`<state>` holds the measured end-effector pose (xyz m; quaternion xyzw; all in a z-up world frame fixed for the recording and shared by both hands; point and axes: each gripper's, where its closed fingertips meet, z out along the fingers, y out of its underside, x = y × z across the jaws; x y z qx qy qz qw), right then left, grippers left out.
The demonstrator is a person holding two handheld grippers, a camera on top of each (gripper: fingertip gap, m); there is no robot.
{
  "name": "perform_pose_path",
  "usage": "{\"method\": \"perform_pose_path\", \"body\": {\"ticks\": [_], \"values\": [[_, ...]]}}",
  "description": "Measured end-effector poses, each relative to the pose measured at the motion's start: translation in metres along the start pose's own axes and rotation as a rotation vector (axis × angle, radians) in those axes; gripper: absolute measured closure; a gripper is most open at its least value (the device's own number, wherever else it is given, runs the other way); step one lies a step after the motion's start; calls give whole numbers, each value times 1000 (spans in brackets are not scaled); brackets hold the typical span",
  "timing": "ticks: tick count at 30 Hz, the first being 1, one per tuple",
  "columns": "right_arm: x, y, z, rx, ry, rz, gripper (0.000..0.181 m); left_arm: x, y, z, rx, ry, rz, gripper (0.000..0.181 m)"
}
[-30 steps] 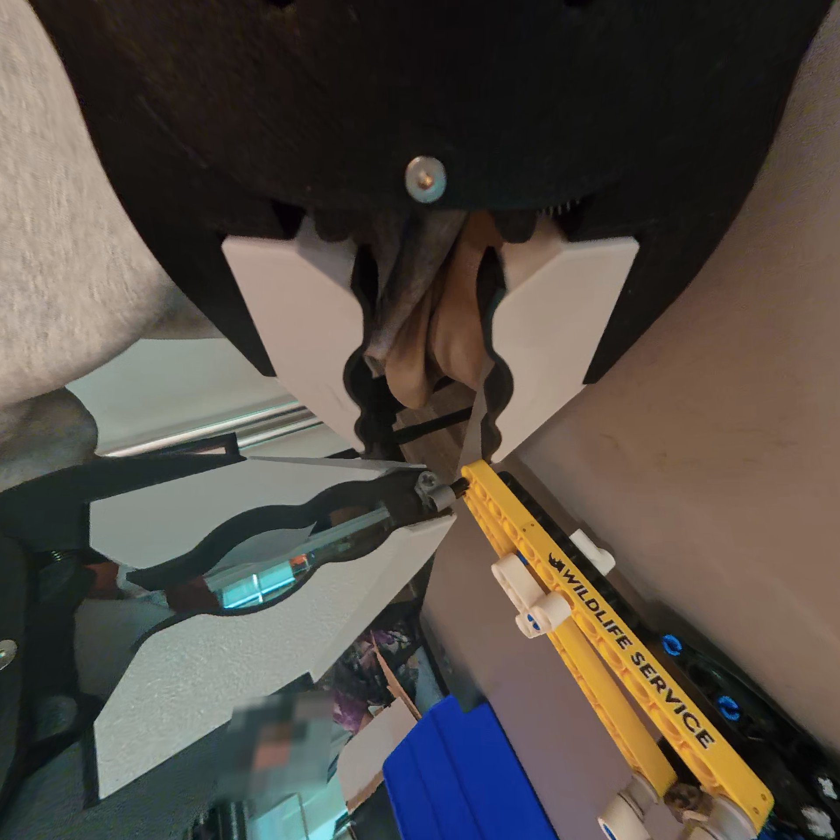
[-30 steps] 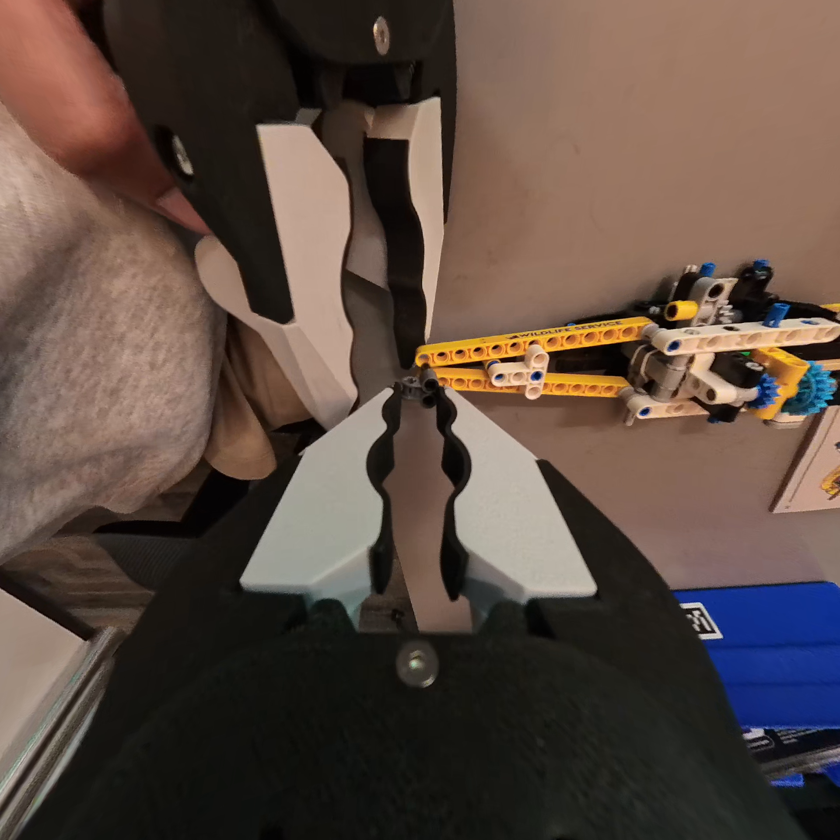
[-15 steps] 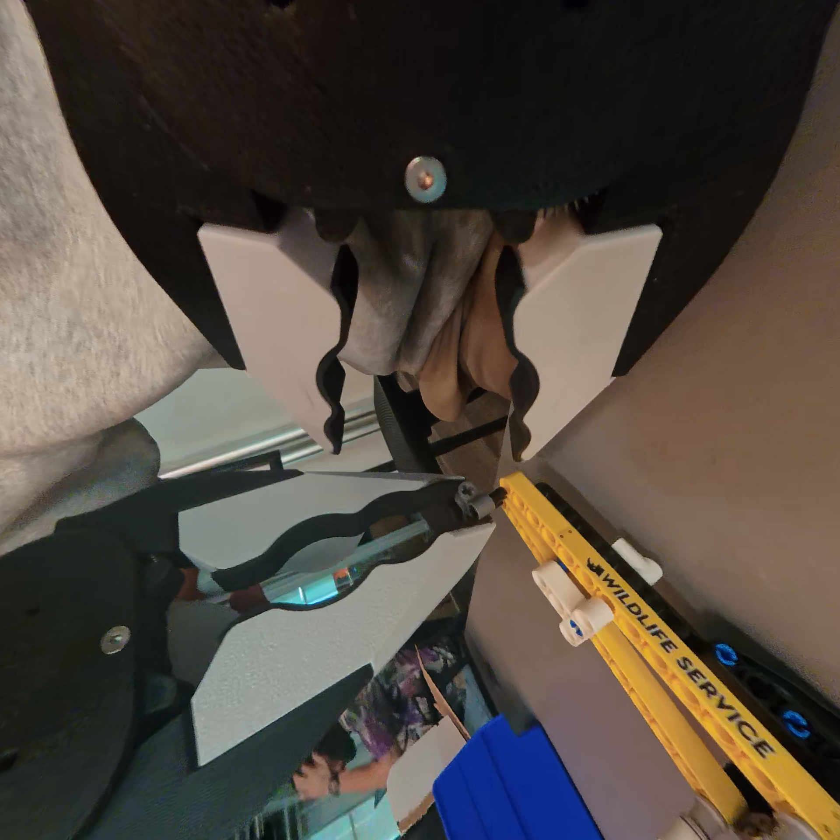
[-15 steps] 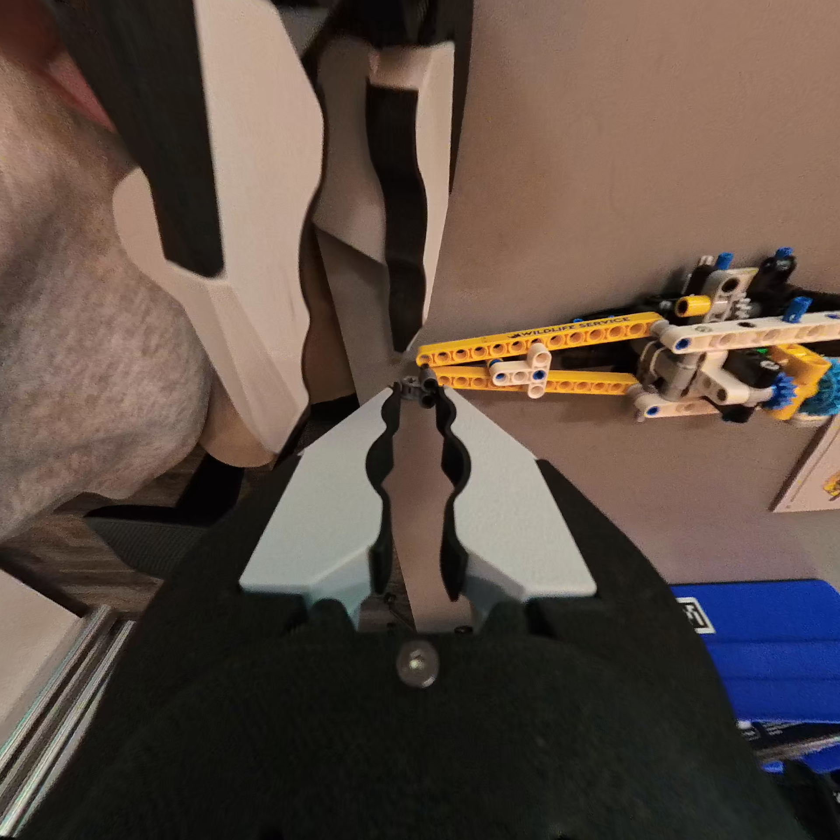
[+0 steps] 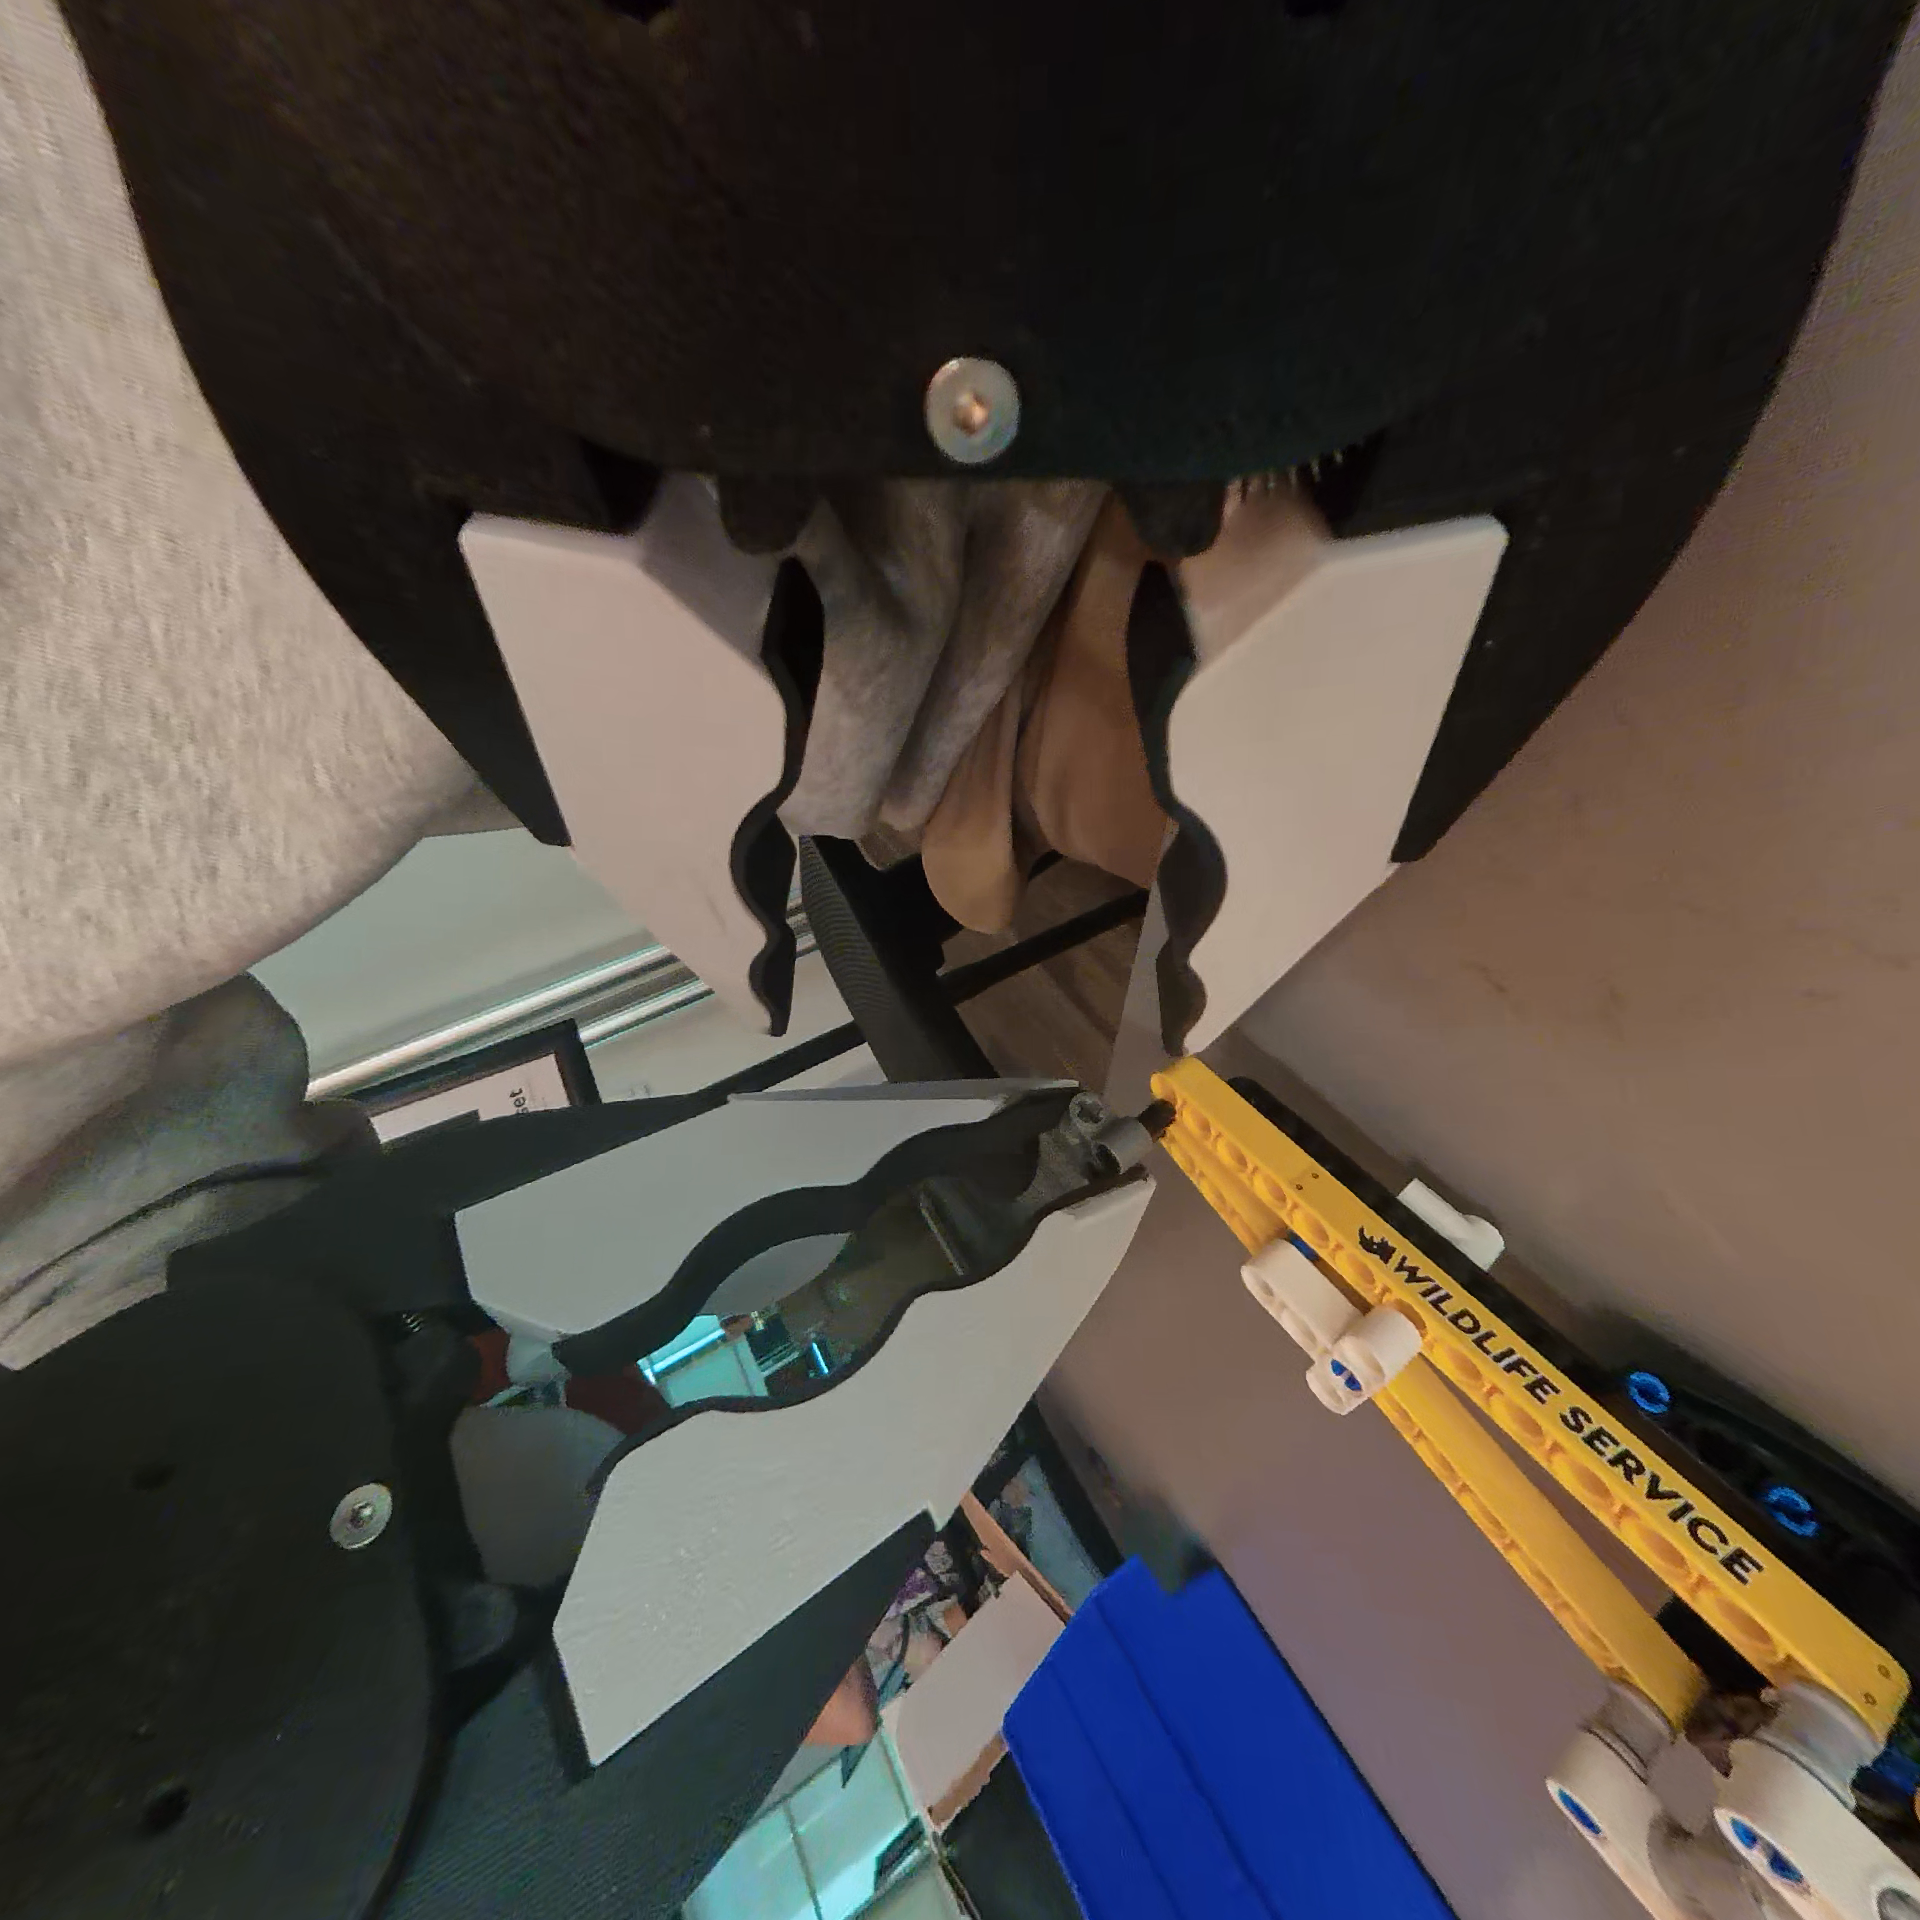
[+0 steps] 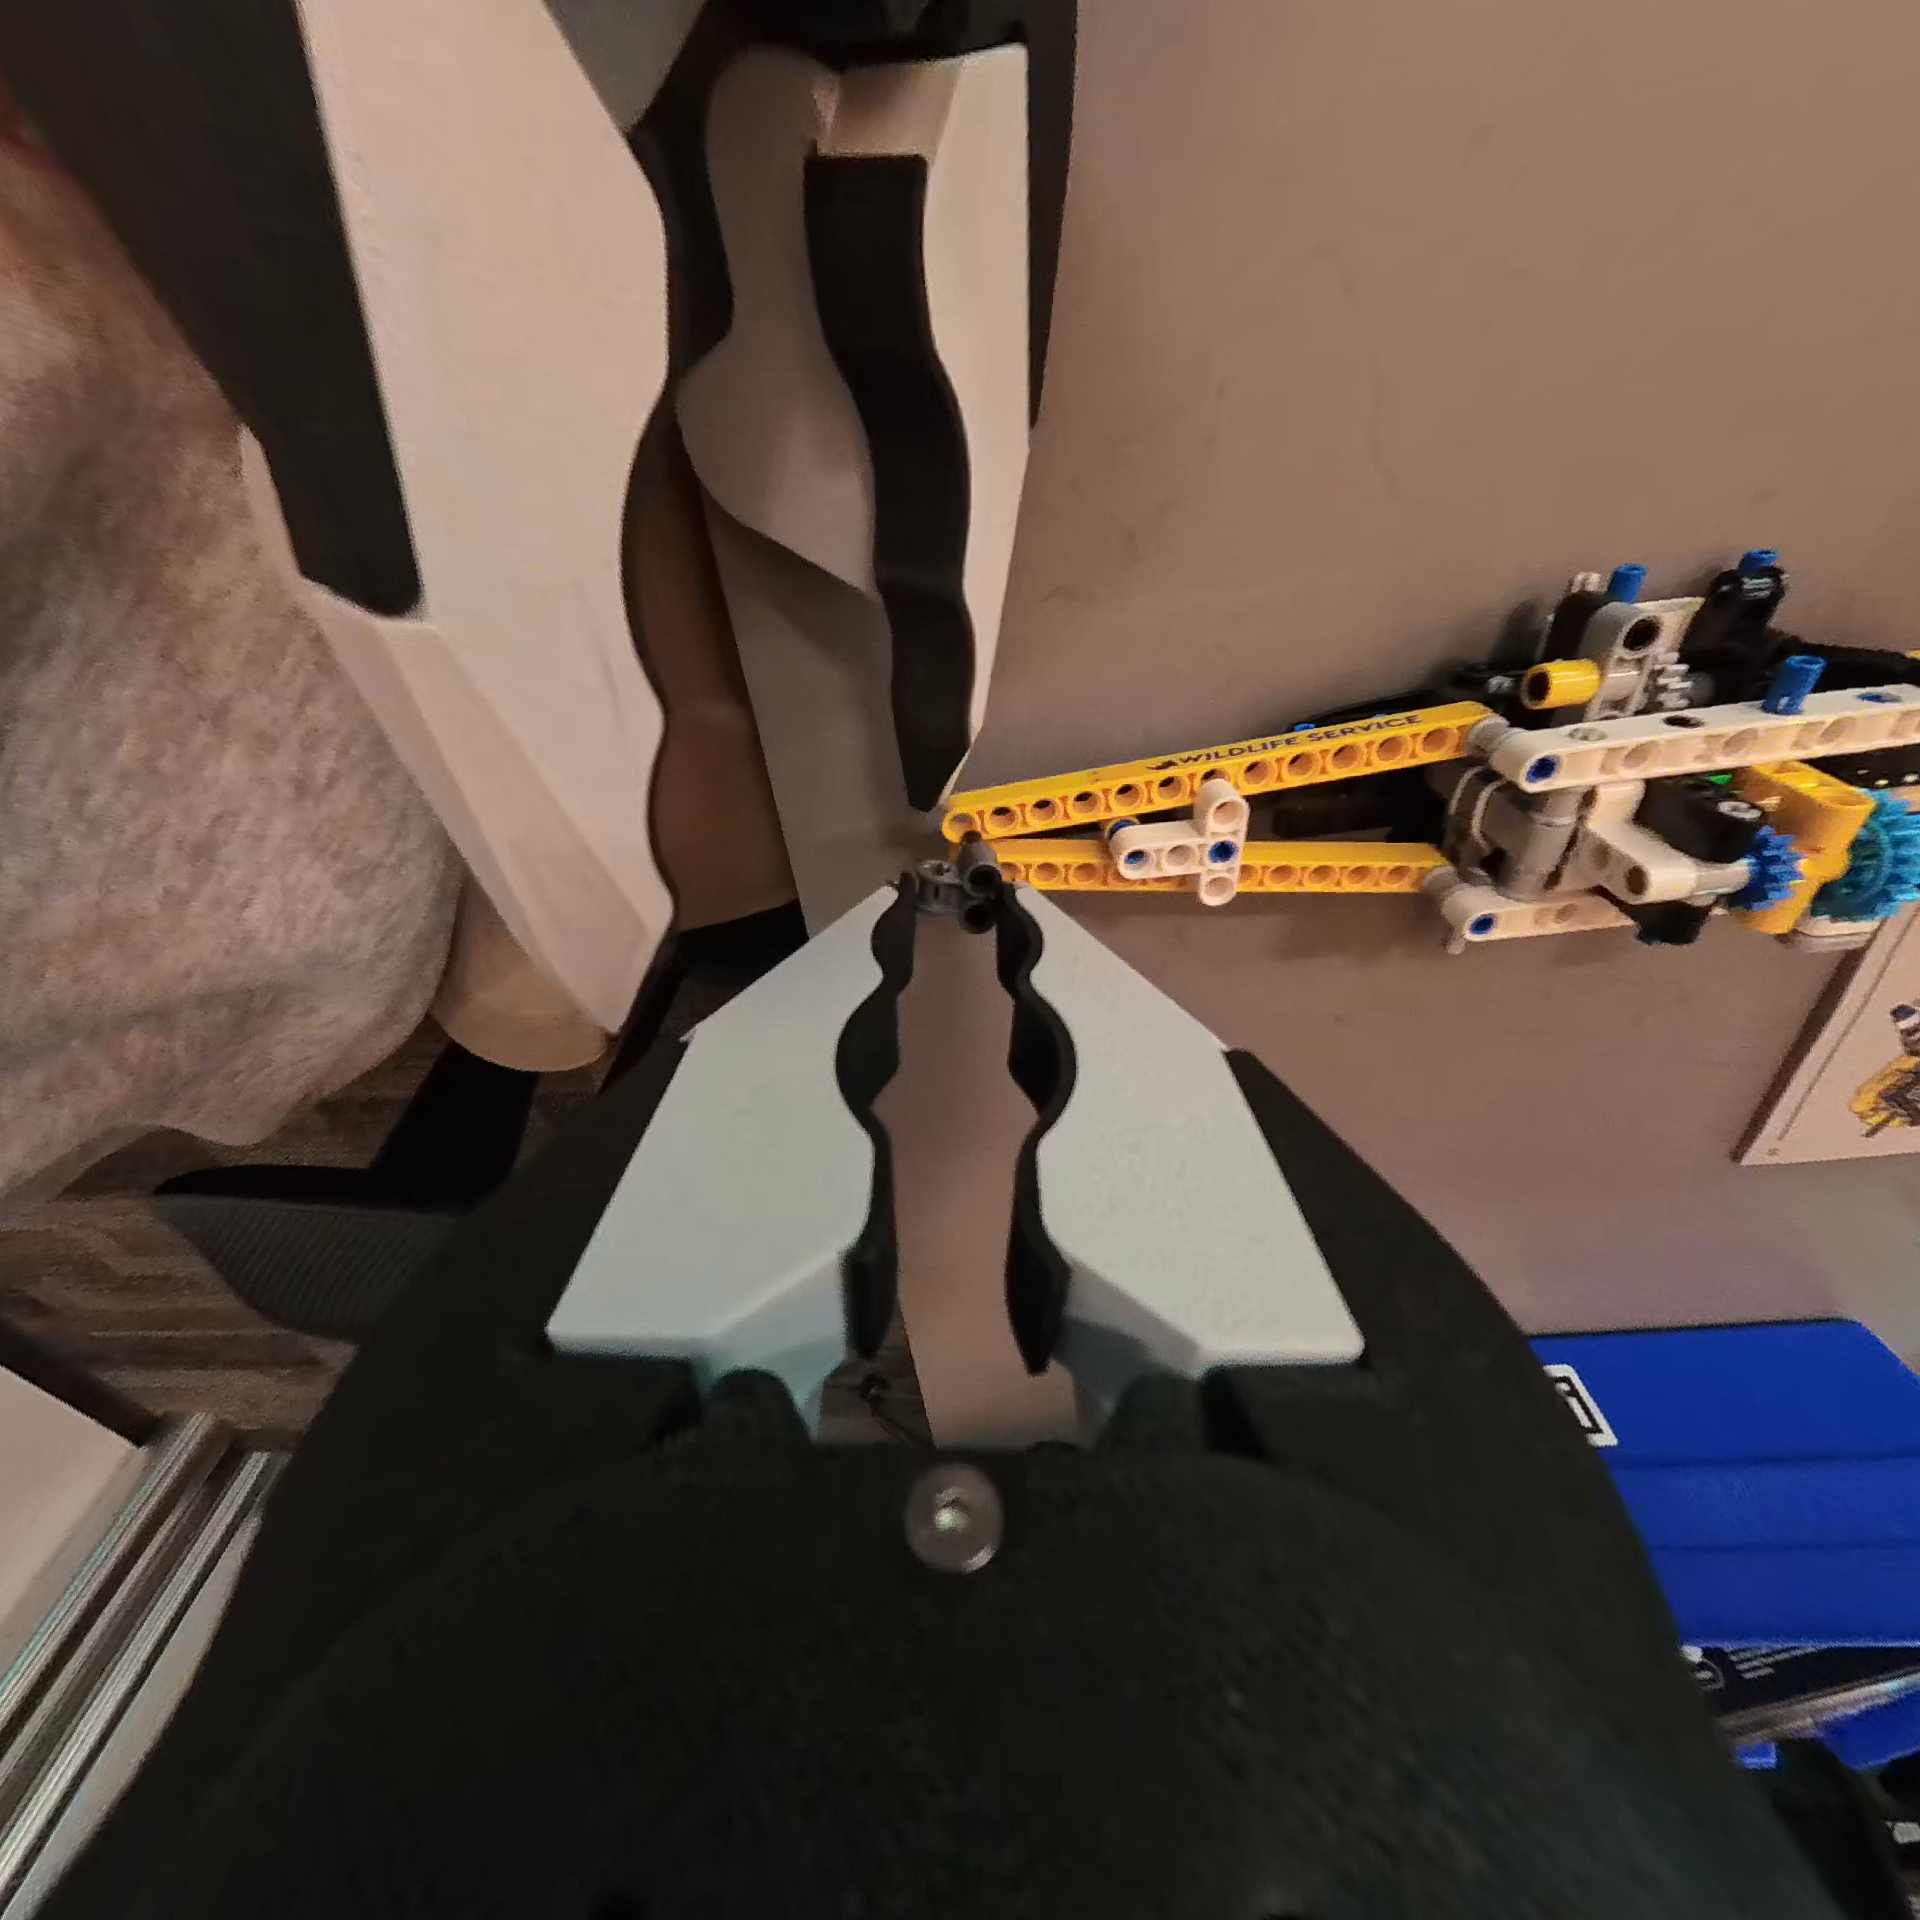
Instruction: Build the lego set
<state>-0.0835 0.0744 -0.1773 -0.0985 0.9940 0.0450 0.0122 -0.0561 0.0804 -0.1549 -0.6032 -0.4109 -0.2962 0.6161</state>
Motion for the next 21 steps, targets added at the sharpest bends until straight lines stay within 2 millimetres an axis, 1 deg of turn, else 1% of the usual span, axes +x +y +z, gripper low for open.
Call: {"method": "perform_pose_path", "body": {"ticks": [1, 5, 11, 14, 17, 19, 21], "values": [[0, 0, 0, 3, 1, -2, 167, 0, 0, 1, -5, -2, 0, 112], [-2, -3, -1, 12, -3, -8, 167, 1, 3, 4, -26, 9, 0, 103], [1, -2, 0, -5, 16, -20, 167, 4, 3, 8, -39, 5, 50, 90], [-2, -6, 0, 11, -3, -14, 167, 7, 2, 10, -41, 17, 65, 85], [4, 2, 2, -47, 35, -12, 167, 6, 0, 9, -30, 12, 71, 86], [2, 3, 1, -42, 26, -19, 167, 4, -1, 7, -25, 7, 60, 86], [1, 3, -3, -21, 12, 4, 167, 4, 0, 5, -23, 15, 41, 88]]}}
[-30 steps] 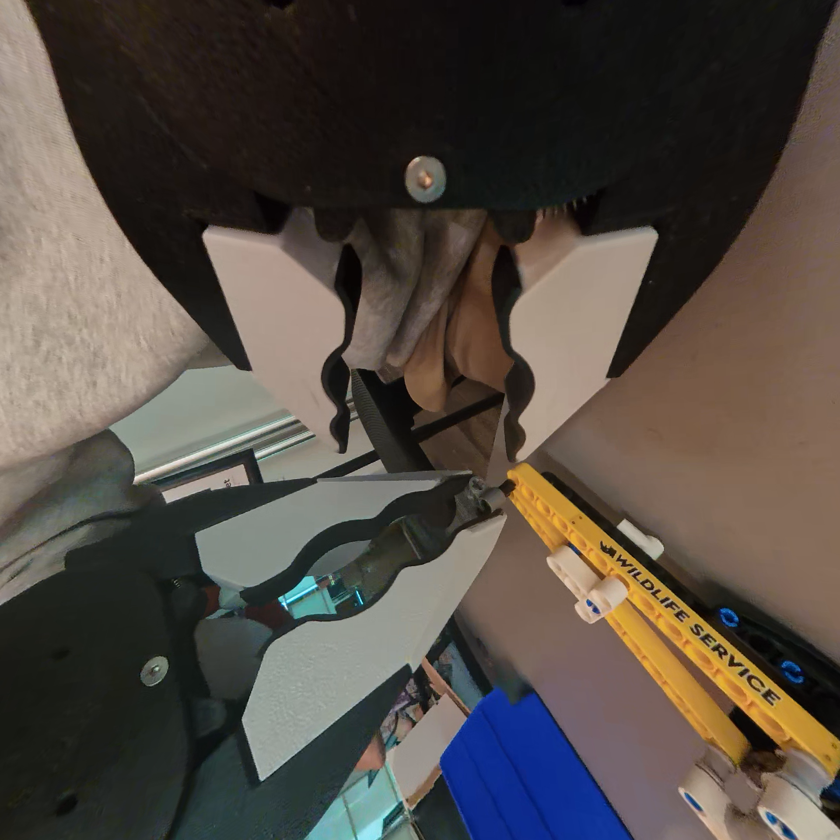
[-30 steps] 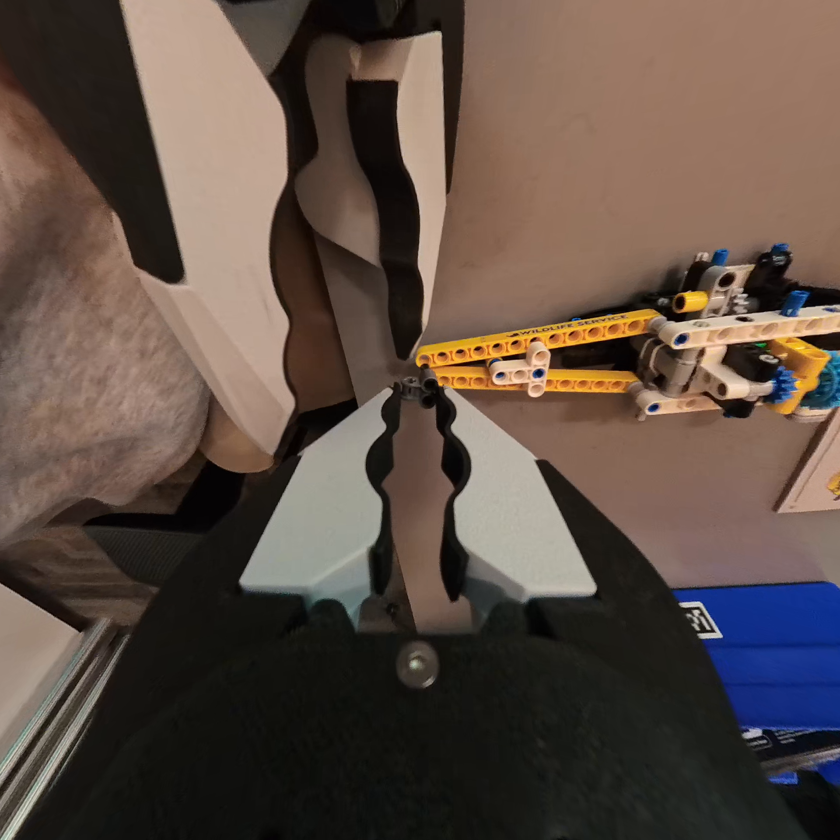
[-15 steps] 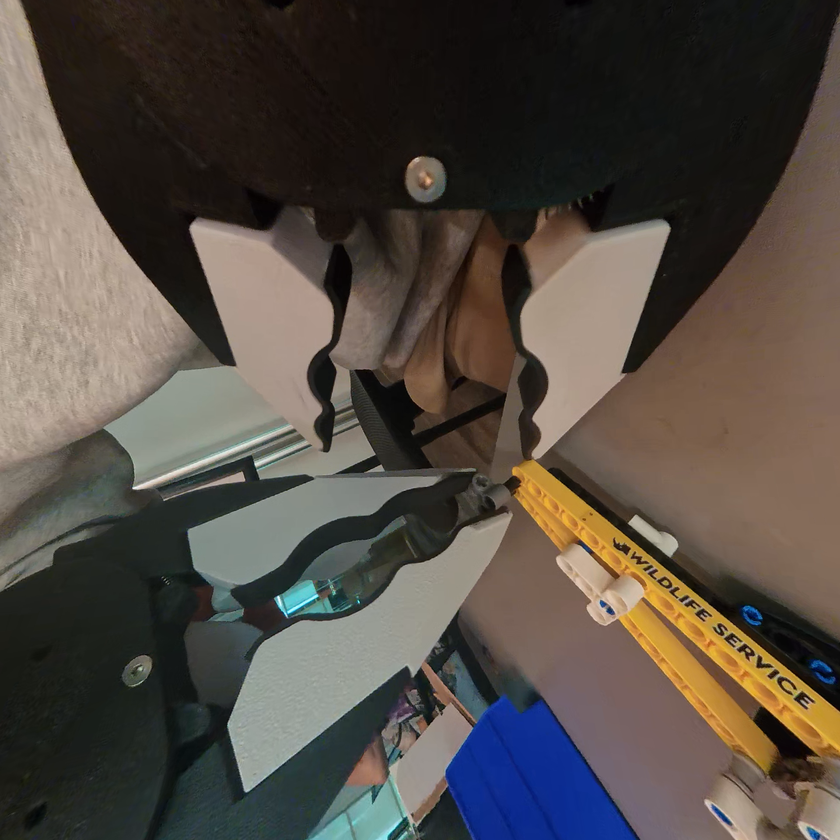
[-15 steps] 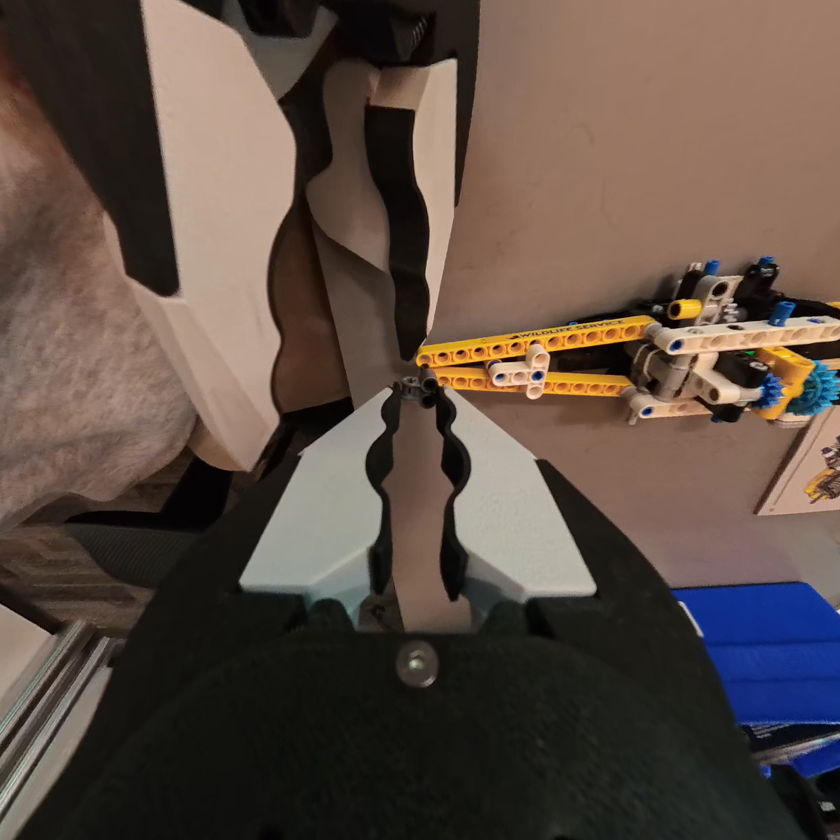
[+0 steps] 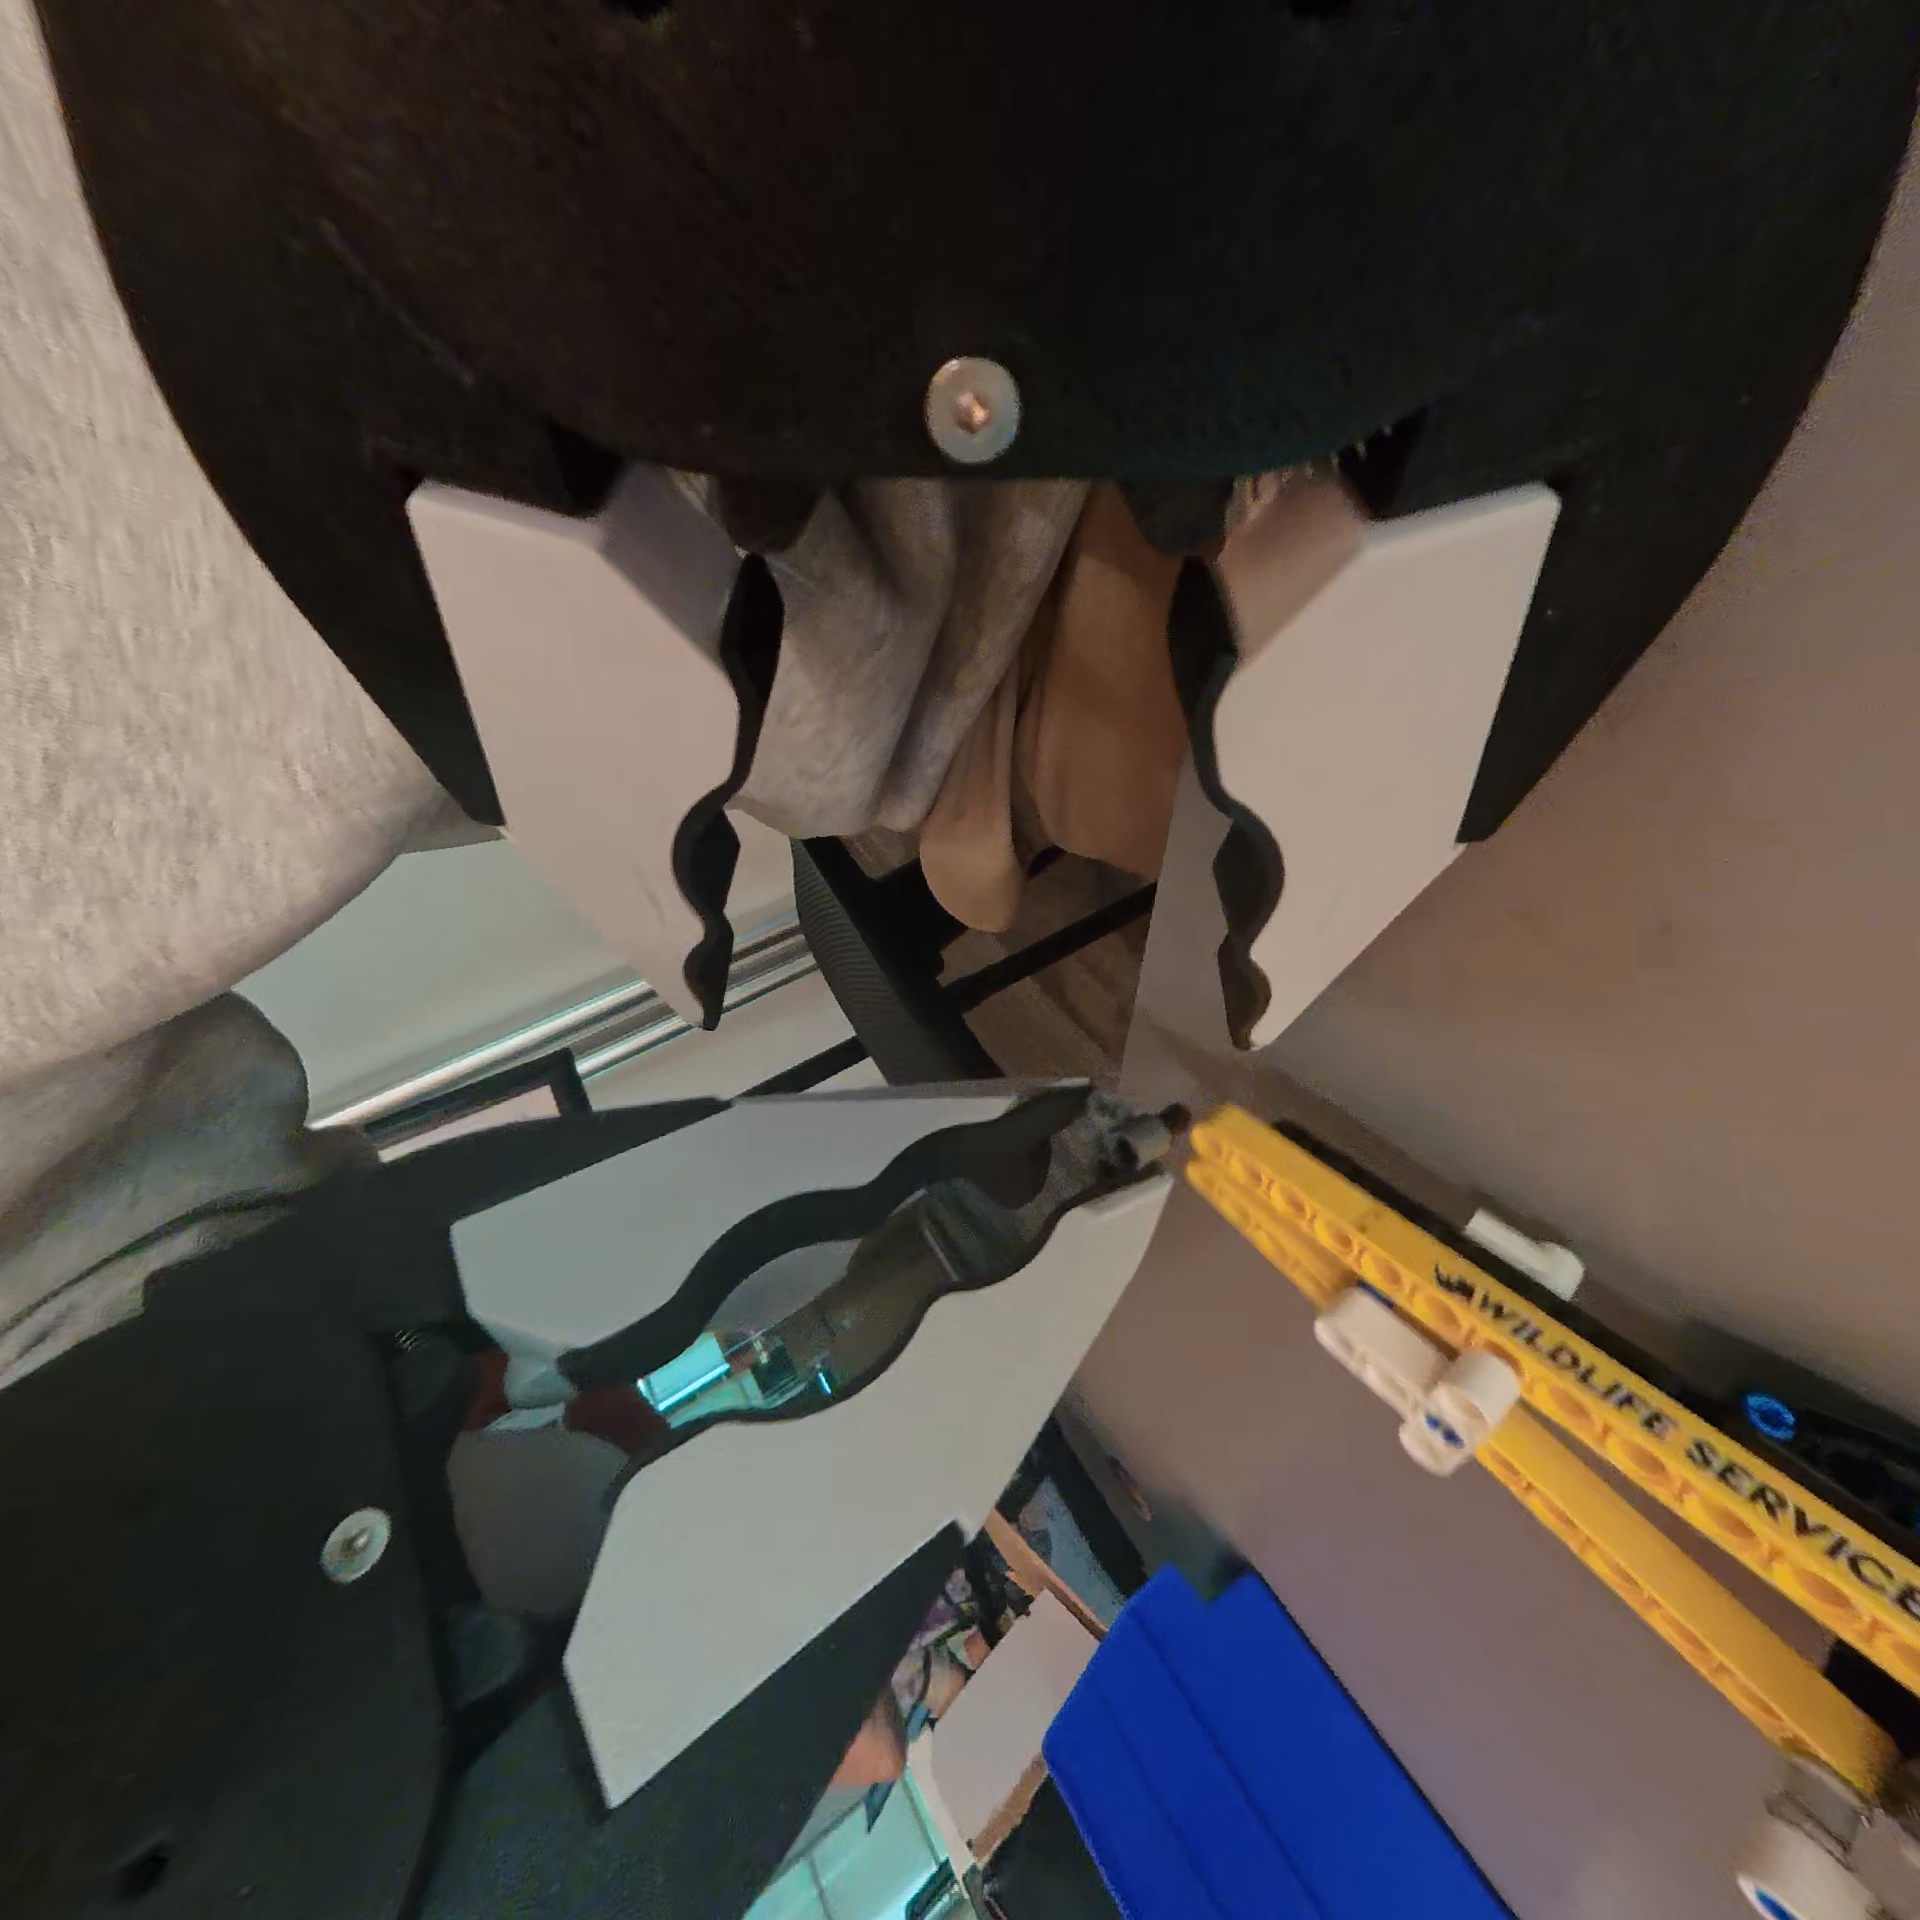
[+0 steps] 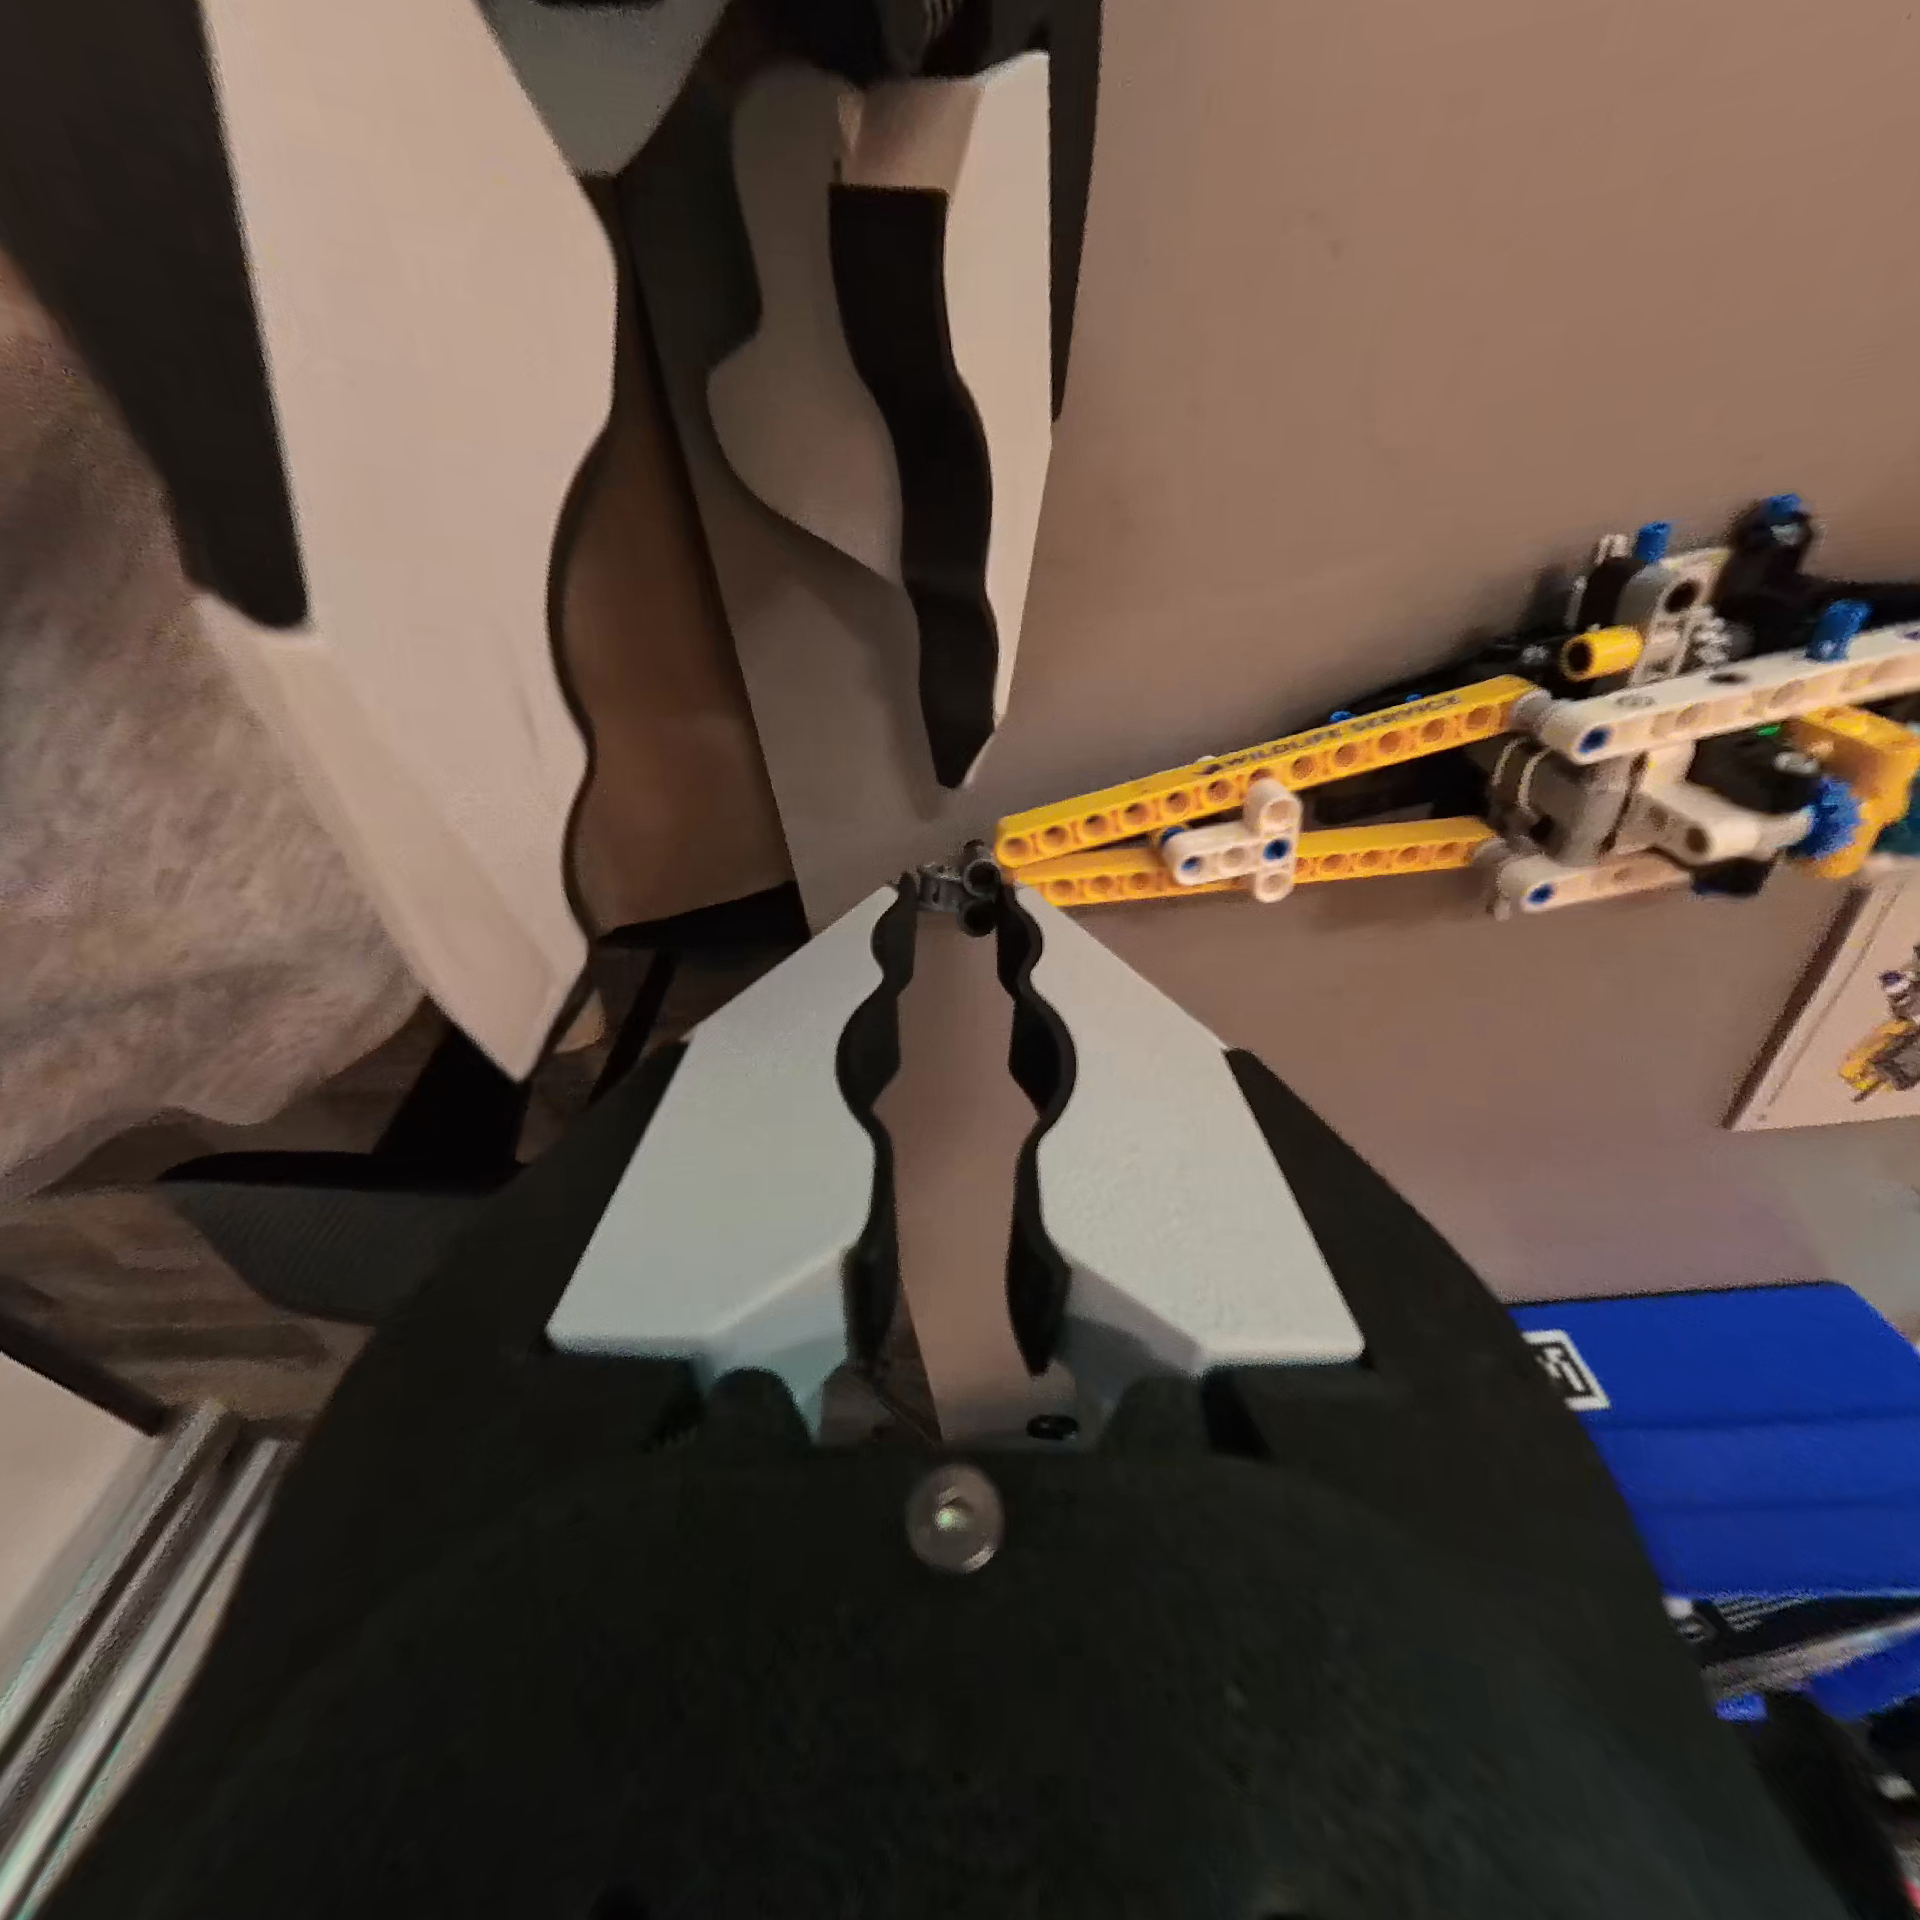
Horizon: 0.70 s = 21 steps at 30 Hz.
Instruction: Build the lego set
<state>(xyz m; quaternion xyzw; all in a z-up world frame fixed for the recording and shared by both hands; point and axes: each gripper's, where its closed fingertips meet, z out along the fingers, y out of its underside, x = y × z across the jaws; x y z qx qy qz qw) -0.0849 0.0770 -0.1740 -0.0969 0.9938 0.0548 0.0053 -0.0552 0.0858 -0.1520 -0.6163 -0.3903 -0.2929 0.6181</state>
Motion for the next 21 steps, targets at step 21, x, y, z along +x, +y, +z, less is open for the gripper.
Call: {"method": "perform_pose_path", "body": {"ticks": [21], "values": [[9, 17, 10, 440, 139, 294, 167, -6, -2, 1, -19, -212, 283, 106]]}}
